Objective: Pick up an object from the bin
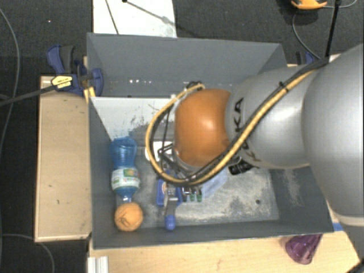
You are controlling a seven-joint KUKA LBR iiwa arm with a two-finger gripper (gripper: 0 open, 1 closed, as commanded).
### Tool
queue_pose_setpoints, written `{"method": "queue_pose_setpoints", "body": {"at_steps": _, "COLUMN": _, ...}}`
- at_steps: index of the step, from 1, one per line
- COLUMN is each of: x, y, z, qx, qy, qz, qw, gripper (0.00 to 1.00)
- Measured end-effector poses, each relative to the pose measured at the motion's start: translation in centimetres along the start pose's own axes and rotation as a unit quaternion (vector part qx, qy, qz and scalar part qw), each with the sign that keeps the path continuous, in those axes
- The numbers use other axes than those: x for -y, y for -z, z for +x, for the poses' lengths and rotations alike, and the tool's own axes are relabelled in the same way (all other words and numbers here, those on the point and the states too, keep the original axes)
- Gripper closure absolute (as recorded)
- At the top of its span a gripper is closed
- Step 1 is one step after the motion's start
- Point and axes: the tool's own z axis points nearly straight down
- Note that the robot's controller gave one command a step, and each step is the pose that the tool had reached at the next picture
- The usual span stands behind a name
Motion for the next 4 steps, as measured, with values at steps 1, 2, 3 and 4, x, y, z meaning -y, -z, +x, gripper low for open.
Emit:
{"method": "queue_pose_setpoints", "body": {"at_steps": 1, "x": 1.8, "y": -1.1, "z": -0.8, "qx": 0.0002, "qy": 0.039, "qz": -0.001, "qw": 0.9993, "gripper": 0.0}}
{"method": "queue_pose_setpoints", "body": {"at_steps": 2, "x": 4.5, "y": -5.5, "z": -2.3, "qx": 0.0019, "qy": 0.053, "qz": 0.0, "qw": 0.9986, "gripper": 0.0}}
{"method": "queue_pose_setpoints", "body": {"at_steps": 3, "x": 6.3, "y": -5.5, "z": -2.9, "qx": -0.0003, "qy": 0.136, "qz": -0.002, "qw": 0.9908, "gripper": 1.0}}
{"method": "queue_pose_setpoints", "body": {"at_steps": 4, "x": 6.3, "y": -5.5, "z": -2.9, "qx": -0.0005, "qy": 0.135, "qz": -0.002, "qw": 0.9909, "gripper": 1.0}}
